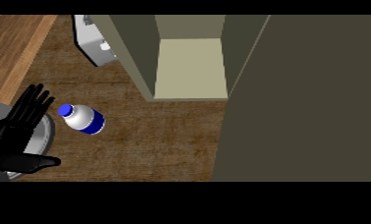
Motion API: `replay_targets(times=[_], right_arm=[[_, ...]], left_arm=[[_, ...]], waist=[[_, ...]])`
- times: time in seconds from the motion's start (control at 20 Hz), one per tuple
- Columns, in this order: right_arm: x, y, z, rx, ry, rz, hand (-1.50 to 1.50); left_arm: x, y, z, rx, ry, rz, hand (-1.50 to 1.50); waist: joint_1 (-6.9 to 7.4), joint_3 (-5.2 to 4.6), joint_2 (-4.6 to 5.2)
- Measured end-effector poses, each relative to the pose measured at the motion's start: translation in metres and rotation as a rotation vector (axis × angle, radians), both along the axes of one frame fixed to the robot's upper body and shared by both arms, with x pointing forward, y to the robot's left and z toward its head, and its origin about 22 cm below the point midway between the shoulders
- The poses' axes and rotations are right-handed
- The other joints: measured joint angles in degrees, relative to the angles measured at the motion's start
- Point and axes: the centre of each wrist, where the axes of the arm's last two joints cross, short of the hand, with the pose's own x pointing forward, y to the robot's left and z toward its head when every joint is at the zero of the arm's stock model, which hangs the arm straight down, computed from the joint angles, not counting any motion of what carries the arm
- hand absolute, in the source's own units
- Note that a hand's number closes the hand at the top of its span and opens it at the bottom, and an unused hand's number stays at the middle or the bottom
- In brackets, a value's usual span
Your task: Pick up the bottled water, place it into the cabinet and close the cabinet
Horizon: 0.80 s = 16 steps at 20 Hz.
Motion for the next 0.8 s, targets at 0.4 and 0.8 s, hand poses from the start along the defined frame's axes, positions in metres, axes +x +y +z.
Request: replay_targets(times=[0.4,0.8], right_arm=[[-0.001,0.003,0.000,0.007,0.001,-0.002,-1.50],[0.001,-0.002,0.000,-0.019,-0.022,-0.022,-1.50]], left_arm=[[0.013,0.005,-0.043,-0.011,0.055,-0.003,-1.50],[0.017,0.008,-0.088,-0.032,0.055,0.006,-1.50]], waist=[[-0.13,0.09,-0.03],[-0.53,-0.05,0.17]])
